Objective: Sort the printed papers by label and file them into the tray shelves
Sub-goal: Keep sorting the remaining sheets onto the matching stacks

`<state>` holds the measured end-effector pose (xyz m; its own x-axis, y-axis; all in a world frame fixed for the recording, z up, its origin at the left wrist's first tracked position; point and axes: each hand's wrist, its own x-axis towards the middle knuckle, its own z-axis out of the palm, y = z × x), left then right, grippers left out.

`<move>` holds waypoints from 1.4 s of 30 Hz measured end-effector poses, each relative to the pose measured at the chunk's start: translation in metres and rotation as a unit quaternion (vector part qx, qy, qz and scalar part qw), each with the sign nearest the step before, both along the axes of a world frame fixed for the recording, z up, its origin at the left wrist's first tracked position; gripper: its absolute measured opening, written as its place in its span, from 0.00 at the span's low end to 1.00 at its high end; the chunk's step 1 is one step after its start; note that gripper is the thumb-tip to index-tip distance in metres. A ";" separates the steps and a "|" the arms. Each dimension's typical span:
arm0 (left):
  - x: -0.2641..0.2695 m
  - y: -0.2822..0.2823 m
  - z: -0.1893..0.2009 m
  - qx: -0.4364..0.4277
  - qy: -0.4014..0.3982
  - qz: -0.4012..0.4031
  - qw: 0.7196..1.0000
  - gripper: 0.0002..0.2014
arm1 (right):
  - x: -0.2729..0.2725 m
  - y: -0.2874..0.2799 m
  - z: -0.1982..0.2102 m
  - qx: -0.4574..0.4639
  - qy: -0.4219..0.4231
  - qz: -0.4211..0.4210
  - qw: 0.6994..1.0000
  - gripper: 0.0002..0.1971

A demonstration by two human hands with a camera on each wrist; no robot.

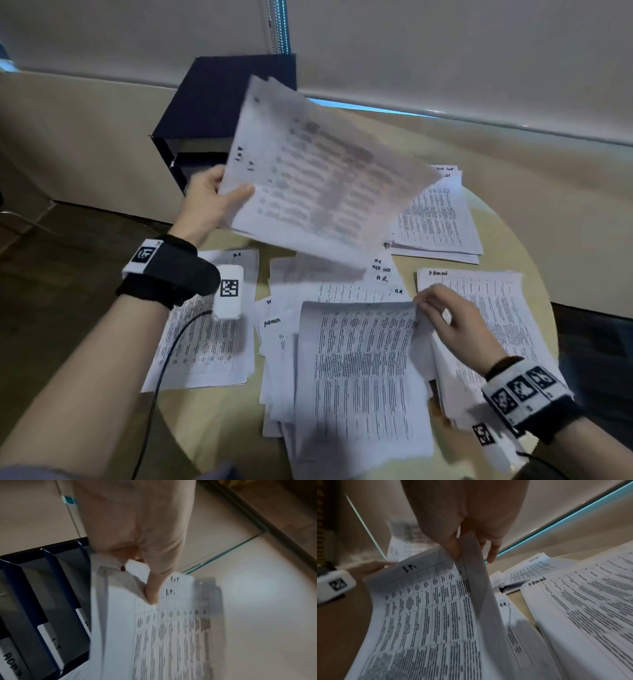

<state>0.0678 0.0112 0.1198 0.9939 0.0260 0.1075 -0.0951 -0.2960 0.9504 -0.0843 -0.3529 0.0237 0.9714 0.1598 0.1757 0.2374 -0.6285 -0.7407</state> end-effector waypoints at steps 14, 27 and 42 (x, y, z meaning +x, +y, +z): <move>0.003 -0.042 -0.022 0.246 0.195 -0.248 0.916 0.11 | 0.048 0.023 0.054 -0.039 0.009 0.054 0.998 0.03; 0.002 -0.042 -0.037 0.234 0.234 -0.322 0.887 0.09 | 0.065 0.033 0.050 -0.054 -0.041 0.013 0.998 0.04; -0.011 -0.040 -0.121 0.248 0.310 -0.343 0.851 0.12 | 0.055 0.048 -0.029 -0.139 -0.072 -0.020 0.987 0.04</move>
<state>0.0570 -0.0290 -0.0011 0.6267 -0.4787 -0.6149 0.0670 -0.7530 0.6546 -0.0290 -0.3047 -0.0056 0.9464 0.1827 0.2663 0.2975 -0.8142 -0.4986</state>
